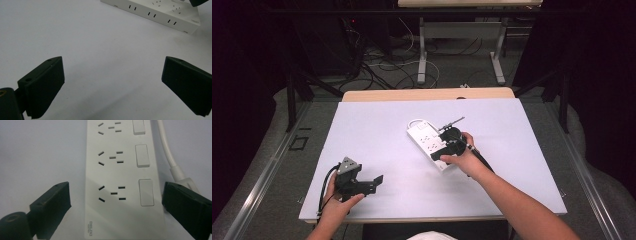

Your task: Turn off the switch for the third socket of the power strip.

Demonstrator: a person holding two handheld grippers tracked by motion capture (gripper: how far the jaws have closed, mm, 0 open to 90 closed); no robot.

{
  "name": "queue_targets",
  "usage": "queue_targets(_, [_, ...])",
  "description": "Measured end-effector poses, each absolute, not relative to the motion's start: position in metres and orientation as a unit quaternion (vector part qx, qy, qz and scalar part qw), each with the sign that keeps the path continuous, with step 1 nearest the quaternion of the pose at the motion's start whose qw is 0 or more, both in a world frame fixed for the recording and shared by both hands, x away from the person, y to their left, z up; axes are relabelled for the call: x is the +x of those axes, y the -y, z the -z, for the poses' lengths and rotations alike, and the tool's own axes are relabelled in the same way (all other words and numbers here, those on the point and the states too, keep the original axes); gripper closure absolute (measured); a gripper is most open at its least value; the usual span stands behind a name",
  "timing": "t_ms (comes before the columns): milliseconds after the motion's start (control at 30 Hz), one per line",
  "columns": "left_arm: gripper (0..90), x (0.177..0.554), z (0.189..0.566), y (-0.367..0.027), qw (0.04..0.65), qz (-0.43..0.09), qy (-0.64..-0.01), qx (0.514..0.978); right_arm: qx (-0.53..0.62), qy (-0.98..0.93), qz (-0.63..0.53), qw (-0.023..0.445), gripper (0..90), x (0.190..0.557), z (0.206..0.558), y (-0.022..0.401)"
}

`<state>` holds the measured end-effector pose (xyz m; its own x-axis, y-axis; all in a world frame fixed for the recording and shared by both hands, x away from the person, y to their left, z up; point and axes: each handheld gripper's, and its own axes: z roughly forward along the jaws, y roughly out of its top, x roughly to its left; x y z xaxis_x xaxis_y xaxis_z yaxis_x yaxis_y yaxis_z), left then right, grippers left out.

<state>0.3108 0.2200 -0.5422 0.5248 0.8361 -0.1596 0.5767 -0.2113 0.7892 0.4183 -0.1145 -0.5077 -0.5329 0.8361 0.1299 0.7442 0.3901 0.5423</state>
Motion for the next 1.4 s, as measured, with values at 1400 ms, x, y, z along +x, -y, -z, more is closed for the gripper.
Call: queue_targets(1400, [0.2,0.311,0.541,-0.224,0.429,-0.163,-0.472,0.753,0.430,-0.815,-0.355,0.159,0.0,0.386,0.472,0.141])
